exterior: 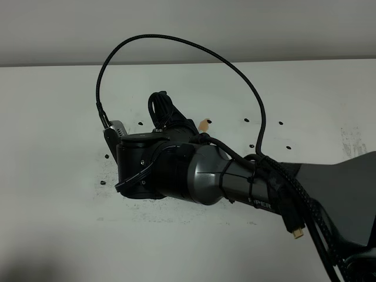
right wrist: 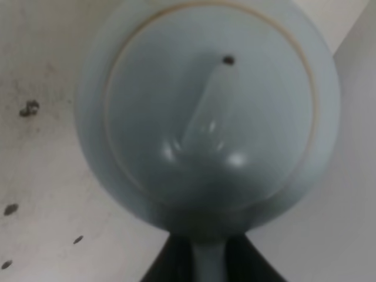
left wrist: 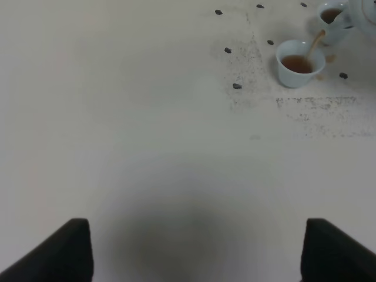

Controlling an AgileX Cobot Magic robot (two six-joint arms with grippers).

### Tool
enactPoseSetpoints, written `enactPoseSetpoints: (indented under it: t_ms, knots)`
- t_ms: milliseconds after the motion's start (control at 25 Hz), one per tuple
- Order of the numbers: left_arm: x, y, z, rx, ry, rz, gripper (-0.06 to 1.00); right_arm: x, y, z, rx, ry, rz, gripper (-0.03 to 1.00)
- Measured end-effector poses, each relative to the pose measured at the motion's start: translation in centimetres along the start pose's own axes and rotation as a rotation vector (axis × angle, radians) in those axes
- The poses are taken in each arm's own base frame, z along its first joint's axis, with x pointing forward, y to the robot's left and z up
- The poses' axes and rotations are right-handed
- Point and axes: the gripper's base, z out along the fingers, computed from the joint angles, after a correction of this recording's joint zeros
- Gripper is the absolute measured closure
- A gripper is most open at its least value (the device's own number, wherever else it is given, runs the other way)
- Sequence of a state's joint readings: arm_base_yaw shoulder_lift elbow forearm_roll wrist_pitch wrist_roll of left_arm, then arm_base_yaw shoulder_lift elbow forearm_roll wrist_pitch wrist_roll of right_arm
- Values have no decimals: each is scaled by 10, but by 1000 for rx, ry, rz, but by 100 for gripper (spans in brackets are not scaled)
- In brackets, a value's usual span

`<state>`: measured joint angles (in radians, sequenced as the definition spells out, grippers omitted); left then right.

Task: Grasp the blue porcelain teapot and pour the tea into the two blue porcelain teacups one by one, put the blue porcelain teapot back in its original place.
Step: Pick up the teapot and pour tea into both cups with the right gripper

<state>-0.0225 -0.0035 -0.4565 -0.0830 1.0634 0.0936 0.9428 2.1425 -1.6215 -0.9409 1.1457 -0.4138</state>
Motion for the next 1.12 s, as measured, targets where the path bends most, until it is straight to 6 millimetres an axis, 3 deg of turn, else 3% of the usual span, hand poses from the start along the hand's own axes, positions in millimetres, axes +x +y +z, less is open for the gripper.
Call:
enactPoseSetpoints:
  t_ms: [1120]
  knots:
    - [0, 0, 0, 0, 0, 0, 22, 0, -2, 0, 26, 2, -35, 89]
